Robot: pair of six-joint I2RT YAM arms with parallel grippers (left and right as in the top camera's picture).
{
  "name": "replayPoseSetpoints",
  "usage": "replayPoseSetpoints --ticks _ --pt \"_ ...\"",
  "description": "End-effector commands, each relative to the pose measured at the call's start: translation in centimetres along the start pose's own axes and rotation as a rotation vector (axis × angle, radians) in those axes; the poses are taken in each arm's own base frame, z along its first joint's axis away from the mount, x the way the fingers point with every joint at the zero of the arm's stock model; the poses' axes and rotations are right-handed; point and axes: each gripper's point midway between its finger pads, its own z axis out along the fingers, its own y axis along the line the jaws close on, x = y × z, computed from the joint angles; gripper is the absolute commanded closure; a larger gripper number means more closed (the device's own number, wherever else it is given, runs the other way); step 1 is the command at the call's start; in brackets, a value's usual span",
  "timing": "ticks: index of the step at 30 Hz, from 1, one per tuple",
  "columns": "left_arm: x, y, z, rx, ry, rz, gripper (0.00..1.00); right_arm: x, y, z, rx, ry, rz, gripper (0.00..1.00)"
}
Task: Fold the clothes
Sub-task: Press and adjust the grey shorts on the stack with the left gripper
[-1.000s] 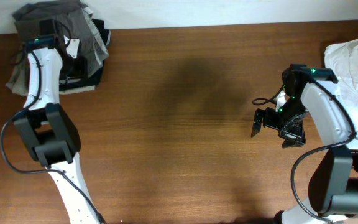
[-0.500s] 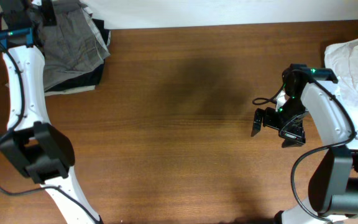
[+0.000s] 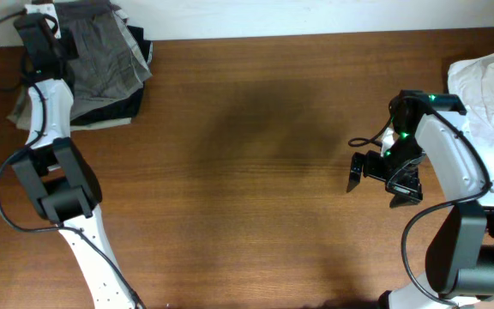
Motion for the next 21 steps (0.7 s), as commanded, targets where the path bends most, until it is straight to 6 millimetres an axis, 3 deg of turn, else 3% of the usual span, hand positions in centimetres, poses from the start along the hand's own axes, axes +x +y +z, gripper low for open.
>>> replayPoseSetpoints --ticks 1,8,10,11,14,15,18,21 --pt "4.1 -0.3 2.2 -0.01 0.04 0.004 0.99 0.3 0.0 -0.8 0.011 -0.017 -0.006 0.01" --pt "10.6 1.0 4.1 -0.027 0.159 0.001 0.99 0.9 -0.1 -0.7 0.016 0.004 0.009 0.01" --pt "10.6 1.4 4.0 -0.029 0.166 -0.001 0.99 0.9 -0.1 -0.7 0.013 0.005 0.009 0.01" --pt "10.0 1.5 3.8 -0.029 0.163 -0.001 0.99 0.9 -0.1 -0.7 0.012 0.005 0.009 0.01" --pt "5.5 1.2 2.8 0.016 0.102 -0.014 0.99 0.9 -0.1 -0.7 0.013 0.004 0.01 0.01" --pt "3.8 0.8 2.3 0.043 0.078 -0.029 0.99 0.8 -0.1 -0.7 0.012 0.004 0.009 0.01" --pt "-3.5 -0.3 -0.5 0.131 -0.036 -0.116 0.99 0.6 0.0 -0.7 0.01 -0.005 0.007 0.01" --pt "-7.3 -1.2 -2.4 0.168 -0.103 -0.127 0.99 0.4 0.0 -0.7 0.009 -0.013 0.005 0.01"
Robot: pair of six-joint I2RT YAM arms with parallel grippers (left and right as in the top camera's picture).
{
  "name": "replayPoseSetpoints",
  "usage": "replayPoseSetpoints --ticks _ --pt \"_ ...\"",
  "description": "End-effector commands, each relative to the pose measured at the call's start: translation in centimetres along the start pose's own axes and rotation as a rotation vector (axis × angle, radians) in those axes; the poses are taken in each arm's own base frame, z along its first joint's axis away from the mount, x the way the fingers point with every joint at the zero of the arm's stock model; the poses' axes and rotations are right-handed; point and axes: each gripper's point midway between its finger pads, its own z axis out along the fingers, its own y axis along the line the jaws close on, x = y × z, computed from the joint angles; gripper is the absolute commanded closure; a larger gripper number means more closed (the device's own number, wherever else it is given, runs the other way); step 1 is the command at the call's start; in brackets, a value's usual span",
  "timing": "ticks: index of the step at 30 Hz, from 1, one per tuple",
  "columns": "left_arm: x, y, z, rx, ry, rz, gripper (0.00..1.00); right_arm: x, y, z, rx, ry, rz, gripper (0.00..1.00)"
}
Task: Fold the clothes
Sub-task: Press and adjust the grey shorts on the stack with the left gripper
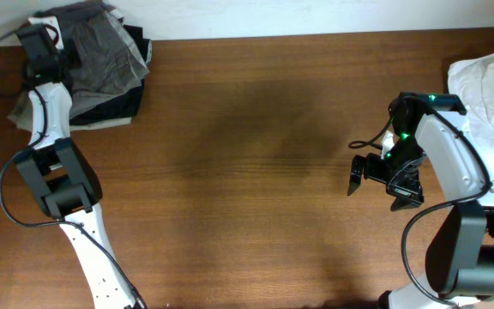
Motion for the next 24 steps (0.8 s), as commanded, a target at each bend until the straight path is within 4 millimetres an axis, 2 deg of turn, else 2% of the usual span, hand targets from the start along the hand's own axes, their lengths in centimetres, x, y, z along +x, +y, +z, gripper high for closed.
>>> replayPoseSetpoints --ticks 1,3,6,13,21,24 --pt "-10.0 -1.9 -5.2 0.085 -0.189 -0.044 0.99 -0.2 0.2 -0.7 0.002 -0.041 -0.003 0.01" --pt "-10.0 -2.5 -5.2 0.093 -0.188 -0.04 0.99 -0.3 0.2 -0.7 0.002 -0.043 -0.003 0.01" --pt "-8.3 -4.2 -3.9 0.114 -0.163 -0.033 0.99 -0.3 0.2 -0.7 0.001 -0.042 -0.003 0.01" --pt "-1.8 -7.4 0.5 0.152 -0.088 -0.02 0.99 -0.1 0.1 -0.7 0.003 -0.035 -0.002 0.01" --pt "4.4 -11.1 3.3 0.215 -0.003 -0.034 0.99 0.2 0.1 -0.7 0.005 -0.025 0.001 0.01" --pt "5.4 -12.4 3.4 0.25 0.026 -0.028 0.99 0.1 0.1 -0.7 0.006 -0.025 0.001 0.01"
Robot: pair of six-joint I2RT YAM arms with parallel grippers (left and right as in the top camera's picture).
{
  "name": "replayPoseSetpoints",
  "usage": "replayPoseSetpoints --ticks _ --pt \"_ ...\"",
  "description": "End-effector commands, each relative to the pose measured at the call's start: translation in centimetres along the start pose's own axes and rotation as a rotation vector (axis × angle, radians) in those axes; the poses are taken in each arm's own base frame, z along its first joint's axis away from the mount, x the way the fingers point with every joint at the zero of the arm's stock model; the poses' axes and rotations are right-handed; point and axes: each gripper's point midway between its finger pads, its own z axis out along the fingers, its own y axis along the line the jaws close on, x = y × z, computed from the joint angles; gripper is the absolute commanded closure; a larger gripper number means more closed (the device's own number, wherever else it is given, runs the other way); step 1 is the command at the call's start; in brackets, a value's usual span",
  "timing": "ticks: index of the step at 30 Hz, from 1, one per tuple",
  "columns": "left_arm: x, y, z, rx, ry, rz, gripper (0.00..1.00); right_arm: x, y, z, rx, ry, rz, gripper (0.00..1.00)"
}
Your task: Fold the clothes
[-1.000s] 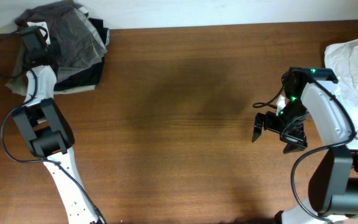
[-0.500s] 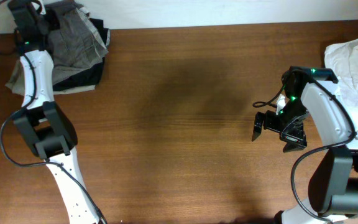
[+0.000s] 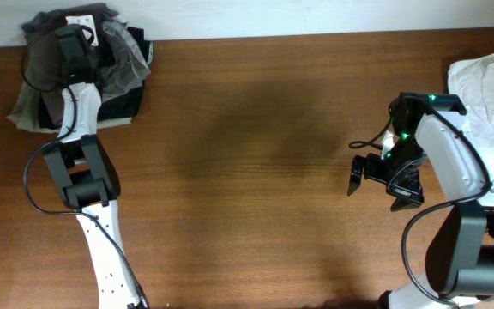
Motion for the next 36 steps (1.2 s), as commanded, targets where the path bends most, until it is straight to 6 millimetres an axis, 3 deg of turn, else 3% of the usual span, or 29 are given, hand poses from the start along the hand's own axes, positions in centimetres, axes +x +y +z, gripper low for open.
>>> replayPoseSetpoints --ticks 1,5,6,10,14,15,17,19,20,26,32,36 --pt "2.9 -3.0 1.0 0.082 0.059 -0.019 0.98 0.0 0.1 -0.7 0.005 -0.03 0.0 0.01" --pt "-0.4 -3.2 -0.6 0.09 0.027 -0.016 0.96 0.0 0.1 -0.7 0.005 -0.03 0.0 0.01" --pt "-1.7 -3.2 -1.3 0.089 0.017 -0.015 0.85 0.0 0.1 -0.7 0.005 -0.03 0.0 0.01" --pt "-8.5 -3.1 -6.0 0.087 -0.036 -0.01 0.65 -0.2 0.1 -0.7 0.003 -0.037 -0.002 0.01" --pt "-13.8 -3.3 -11.4 0.088 -0.056 -0.009 0.06 -0.5 0.2 -0.7 -0.001 -0.05 -0.005 0.01" --pt "-14.8 -3.3 -13.0 0.088 -0.047 -0.009 0.01 -0.5 0.3 -0.8 -0.002 -0.052 -0.005 0.01" --pt "-16.0 -3.5 -16.1 0.09 -0.013 -0.013 0.01 -0.5 0.3 -0.9 -0.002 -0.052 -0.005 0.01" --pt "-16.5 -3.7 -19.4 0.096 0.042 -0.022 0.01 -0.3 0.3 -1.3 -0.002 -0.049 -0.005 0.01" --pt "-16.3 -4.2 -22.0 0.115 0.098 -0.028 0.01 0.0 0.6 -2.1 -0.011 -0.049 -0.015 0.01" --pt "-15.6 -6.0 -30.7 0.202 0.241 -0.057 0.01 2.1 3.0 -5.9 -0.133 -0.126 -0.138 0.01" --pt "-14.7 -6.5 -39.9 0.204 0.342 -0.072 0.01 7.2 4.9 -9.6 -0.166 -0.325 -0.277 0.01" --pt "-12.9 -6.6 -44.7 0.19 0.424 -0.076 0.01 10.8 6.0 -11.1 -0.195 -0.44 -0.376 0.01"
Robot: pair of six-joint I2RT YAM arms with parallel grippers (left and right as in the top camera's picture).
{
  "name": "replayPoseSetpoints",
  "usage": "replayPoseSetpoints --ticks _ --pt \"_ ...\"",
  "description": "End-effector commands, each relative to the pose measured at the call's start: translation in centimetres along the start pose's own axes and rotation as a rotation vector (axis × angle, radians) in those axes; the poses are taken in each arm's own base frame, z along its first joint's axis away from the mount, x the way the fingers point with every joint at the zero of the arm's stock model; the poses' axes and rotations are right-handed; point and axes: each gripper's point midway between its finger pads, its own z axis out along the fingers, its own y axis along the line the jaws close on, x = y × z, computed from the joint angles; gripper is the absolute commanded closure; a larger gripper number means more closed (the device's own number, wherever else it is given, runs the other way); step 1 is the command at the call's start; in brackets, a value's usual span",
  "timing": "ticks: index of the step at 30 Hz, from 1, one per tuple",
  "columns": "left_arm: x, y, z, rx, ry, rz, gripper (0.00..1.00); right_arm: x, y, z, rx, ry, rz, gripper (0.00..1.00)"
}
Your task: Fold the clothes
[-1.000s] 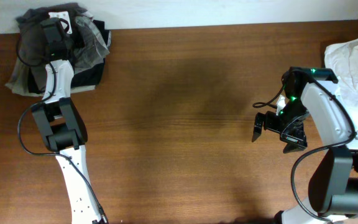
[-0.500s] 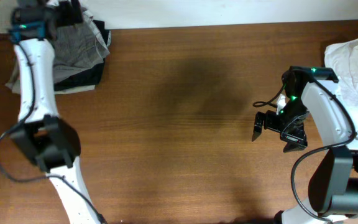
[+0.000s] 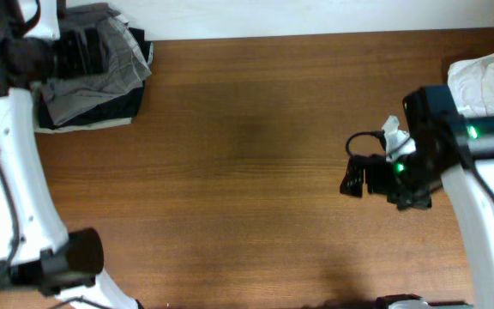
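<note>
A stack of grey and dark folded clothes (image 3: 101,86) lies at the table's far left corner. My left gripper (image 3: 84,53) hangs over the top of that stack, raised close to the camera, fingers pointing right; its jaws are too dark to read. A heap of white clothes (image 3: 487,81) lies at the far right edge. My right gripper (image 3: 377,184) hovers over bare wood to the left of the white heap, open with nothing between its fingers.
The brown wooden table (image 3: 256,172) runs between the two piles. A white wall borders its far edge. The left arm's white links run down the left side, and the right arm's links fill the lower right corner.
The left arm has lifted towards the camera and its gripper now sits over the stack's upper left. The right arm has also risen; its gripper stays near the same spot, still open.
The left gripper was at the stack's far left corner, then shifted onto the middle of the grey clothes, and is now raised above them. The right gripper stayed open over the wood beside the white heap throughout, and now hangs higher.
</note>
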Motion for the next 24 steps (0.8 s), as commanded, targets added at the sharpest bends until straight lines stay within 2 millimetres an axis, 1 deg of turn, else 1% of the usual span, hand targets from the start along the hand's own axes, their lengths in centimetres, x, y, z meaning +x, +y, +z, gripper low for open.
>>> replayPoseSetpoints --ticks 1,2,5,7,8,10,12,14,15,17,18,19,21,23,24 --pt "1.8 -0.9 -4.6 -0.005 -0.01 0.0 0.01 1.7 1.8 -2.0 -0.024 -0.101 -0.071 0.01" --pt "2.0 -1.0 -5.0 -0.005 -0.01 0.001 0.01 1.9 1.8 -2.3 -0.016 -0.12 -0.072 0.01" --pt "2.7 -1.9 -7.2 -0.001 -0.039 0.014 0.01 2.8 1.1 -3.2 0.038 -0.207 -0.05 0.01" --pt "3.4 -2.4 -9.2 0.0 -0.066 0.022 0.01 3.4 1.0 -3.6 0.043 -0.243 -0.061 0.01" --pt "4.0 -2.7 -10.5 0.0 -0.085 0.027 0.01 3.7 0.9 -3.7 0.04 -0.262 -0.071 0.01" --pt "5.6 -3.4 -13.1 -0.001 -0.127 0.053 0.01 4.0 0.8 -3.8 0.025 -0.312 -0.082 0.01" --pt "7.2 -3.8 -14.9 -0.002 -0.156 0.075 0.01 4.1 0.7 -3.6 0.011 -0.351 -0.09 0.01" --pt "9.6 -4.5 -16.9 0.006 -0.217 0.106 0.01 4.0 0.4 -2.7 -0.004 -0.399 -0.1 0.01" --pt "10.8 -4.7 -17.6 0.009 -0.253 0.114 0.01 3.6 0.2 -2.3 -0.002 -0.43 -0.103 0.01" --pt "12.5 -5.0 -18.4 0.01 -0.332 0.132 0.01 2.2 -0.2 -1.6 0.007 -0.514 -0.108 0.01" --pt "13.7 -5.1 -18.9 0.006 -0.397 0.147 0.01 1.6 -0.3 -1.4 0.008 -0.543 -0.109 0.01" --pt "14.2 -5.1 -19.0 0.005 -0.43 0.155 0.01 1.0 -0.3 -1.3 0.01 -0.565 -0.11 0.01" --pt "16.0 -5.1 -18.9 0.002 -0.53 0.179 0.01 -0.3 0.0 -1.0 0.005 -0.596 -0.114 0.01" --pt "17.3 -5.0 -18.6 0.0 -0.58 0.191 0.01 -1.3 0.1 -1.0 0.009 -0.613 -0.113 0.01" --pt "18.0 -5.0 -18.3 0.0 -0.592 0.194 0.01 -2.0 -0.1 -1.1 0.03 -0.631 -0.107 0.01"
